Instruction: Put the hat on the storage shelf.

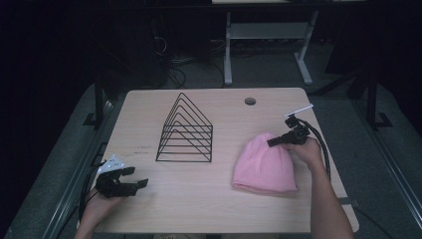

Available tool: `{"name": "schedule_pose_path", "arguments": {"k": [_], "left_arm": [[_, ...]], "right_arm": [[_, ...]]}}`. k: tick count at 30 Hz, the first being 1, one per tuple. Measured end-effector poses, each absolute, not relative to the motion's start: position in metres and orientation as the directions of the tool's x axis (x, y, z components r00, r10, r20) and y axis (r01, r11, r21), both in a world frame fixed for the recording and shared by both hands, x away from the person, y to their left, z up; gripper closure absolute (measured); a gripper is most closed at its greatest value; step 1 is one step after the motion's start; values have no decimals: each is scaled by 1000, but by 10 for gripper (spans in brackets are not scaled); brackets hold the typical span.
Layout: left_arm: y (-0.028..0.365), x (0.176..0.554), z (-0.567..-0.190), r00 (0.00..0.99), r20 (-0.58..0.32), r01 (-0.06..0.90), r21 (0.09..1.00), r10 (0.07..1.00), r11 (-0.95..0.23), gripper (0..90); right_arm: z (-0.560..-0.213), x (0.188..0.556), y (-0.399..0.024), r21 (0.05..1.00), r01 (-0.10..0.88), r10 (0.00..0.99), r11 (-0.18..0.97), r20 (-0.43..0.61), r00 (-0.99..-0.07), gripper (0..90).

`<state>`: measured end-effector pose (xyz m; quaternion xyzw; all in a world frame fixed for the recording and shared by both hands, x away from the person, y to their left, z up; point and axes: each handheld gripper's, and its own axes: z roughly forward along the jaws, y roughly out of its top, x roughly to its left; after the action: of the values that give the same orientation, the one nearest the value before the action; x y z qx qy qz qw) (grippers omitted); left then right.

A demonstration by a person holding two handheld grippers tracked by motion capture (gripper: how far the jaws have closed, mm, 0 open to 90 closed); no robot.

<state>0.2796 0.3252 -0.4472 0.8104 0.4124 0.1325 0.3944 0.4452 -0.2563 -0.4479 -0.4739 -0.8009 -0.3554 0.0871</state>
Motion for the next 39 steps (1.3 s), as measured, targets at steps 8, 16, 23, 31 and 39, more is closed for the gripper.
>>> {"name": "schedule_pose_path", "arguments": {"k": [8,16,23,31,39], "left_arm": [[323,280,-447,652,-118,558,743,749,-369,236],[319,281,-448,663,-118,555,740,739,-380,236],[321,281,-449,661,-122,559,738,740,-378,237],[321,280,-448,656,-131,565,737,743,-370,237],[321,280,-447,660,-146,566,742,737,-359,239]], "right_arm": [[-433,439,-257,526,800,666,289,489,-563,792],[-412,433,-260,574,763,651,295,464,-601,794],[-388,428,-262,615,734,643,288,444,-624,795],[-356,421,-263,665,685,650,296,385,-655,794],[-322,411,-265,718,626,650,304,324,-687,794]]}}
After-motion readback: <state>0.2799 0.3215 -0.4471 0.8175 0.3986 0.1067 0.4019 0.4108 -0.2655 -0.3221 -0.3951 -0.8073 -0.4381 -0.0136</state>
